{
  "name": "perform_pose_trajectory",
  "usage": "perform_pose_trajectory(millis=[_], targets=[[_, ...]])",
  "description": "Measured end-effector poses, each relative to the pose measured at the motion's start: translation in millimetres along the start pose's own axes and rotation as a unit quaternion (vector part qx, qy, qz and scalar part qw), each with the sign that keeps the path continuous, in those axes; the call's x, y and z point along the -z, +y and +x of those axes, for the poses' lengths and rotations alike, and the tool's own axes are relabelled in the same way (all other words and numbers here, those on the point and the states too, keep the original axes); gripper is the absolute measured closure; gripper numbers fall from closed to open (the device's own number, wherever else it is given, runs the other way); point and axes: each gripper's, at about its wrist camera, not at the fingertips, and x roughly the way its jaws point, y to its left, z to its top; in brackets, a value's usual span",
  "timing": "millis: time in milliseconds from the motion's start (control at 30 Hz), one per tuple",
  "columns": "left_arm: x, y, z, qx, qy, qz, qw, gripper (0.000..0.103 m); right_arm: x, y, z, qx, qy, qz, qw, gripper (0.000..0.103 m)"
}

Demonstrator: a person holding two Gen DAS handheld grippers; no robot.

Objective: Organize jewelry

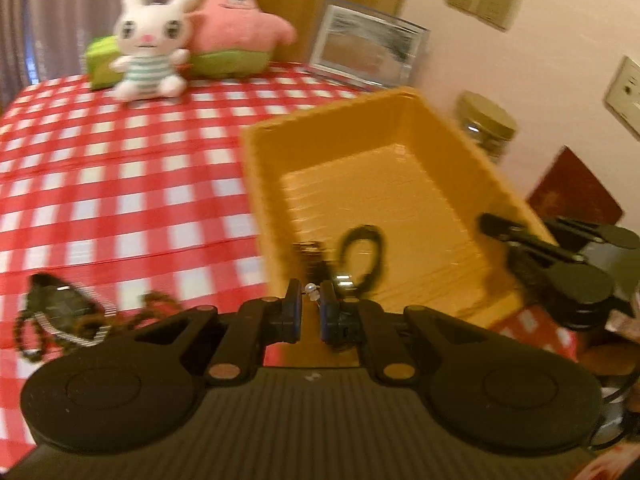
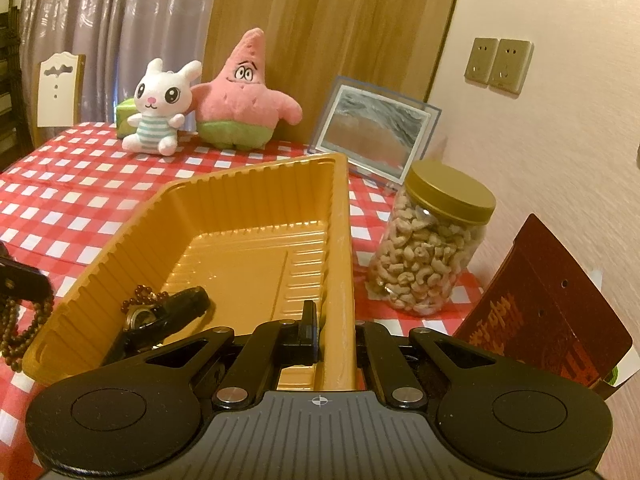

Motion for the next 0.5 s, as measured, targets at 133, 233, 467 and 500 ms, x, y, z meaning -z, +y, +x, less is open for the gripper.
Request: perform_pose_trajectory(millis=[133,233,467,500], targets=[[-3,-15,15,0.024,0.016,0.011,0.9995,0.095,0,0,0,0.0,0.0,0.0,1.0,0.1],[-5,-20,27,0.036,0.03,0.009,0.9989,0.095,0,0,0,0.0,0.0,0.0,1.0,0.1],[-5,-28,35,0.047,0.038,0.009,0.9981,0.094,-1,1,-1,0.0,0.0,0.0,1.0,0.1],[-6,-27,33,0.049,0.036,0.007,0.9981,0.091,-1,1,-1,0.0,0.0,0.0,1.0,0.1]])
